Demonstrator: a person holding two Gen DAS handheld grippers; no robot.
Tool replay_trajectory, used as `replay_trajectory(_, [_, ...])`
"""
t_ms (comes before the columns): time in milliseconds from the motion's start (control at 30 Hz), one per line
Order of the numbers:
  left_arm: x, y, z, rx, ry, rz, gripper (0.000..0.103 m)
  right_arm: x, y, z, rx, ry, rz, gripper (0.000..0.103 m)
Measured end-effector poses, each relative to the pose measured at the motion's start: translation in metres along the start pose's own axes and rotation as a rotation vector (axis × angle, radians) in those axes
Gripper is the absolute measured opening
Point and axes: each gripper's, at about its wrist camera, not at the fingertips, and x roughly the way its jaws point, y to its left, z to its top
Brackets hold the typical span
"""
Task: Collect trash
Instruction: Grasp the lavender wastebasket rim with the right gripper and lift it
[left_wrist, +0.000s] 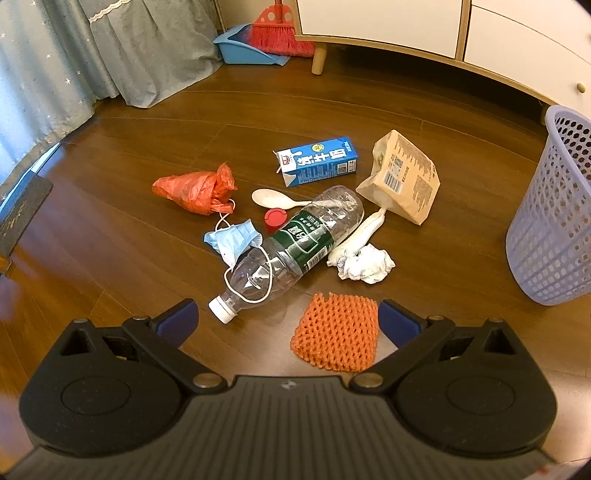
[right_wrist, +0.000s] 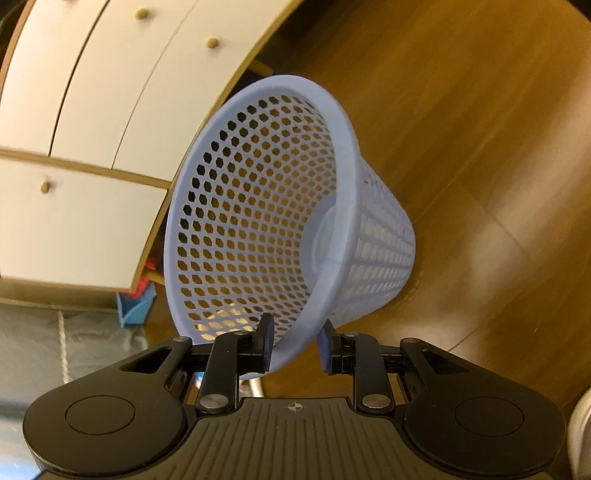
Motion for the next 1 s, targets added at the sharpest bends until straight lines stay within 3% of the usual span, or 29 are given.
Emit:
replay_trajectory(300, [0.007,0.002,-0.005,0.004,0.016,-0.004,0.102,-0.03,0.026,-0.013,-0.376,-0.057,-0.081,0.017])
replay_trajectory(533, [0.006,0.005,-0.006,-0.003,0.015,0.0,0.102,-0.023,0.036,-0.034,-0.611,-0.047,-0.153,0.013])
replay_trajectory(800, [0.004,0.007,-0.007,0.0,0.012,0.002,0.102,-0.018,0.042,-0.065,-0.835,-0.12,-0.206,0.009])
replay_trajectory(1000, [0.003,0.014,-0.01,-0.01,0.01,0.007,0.102,-0.012,0.048,-0.079,-0.864,-0.187,-0.23,0.009])
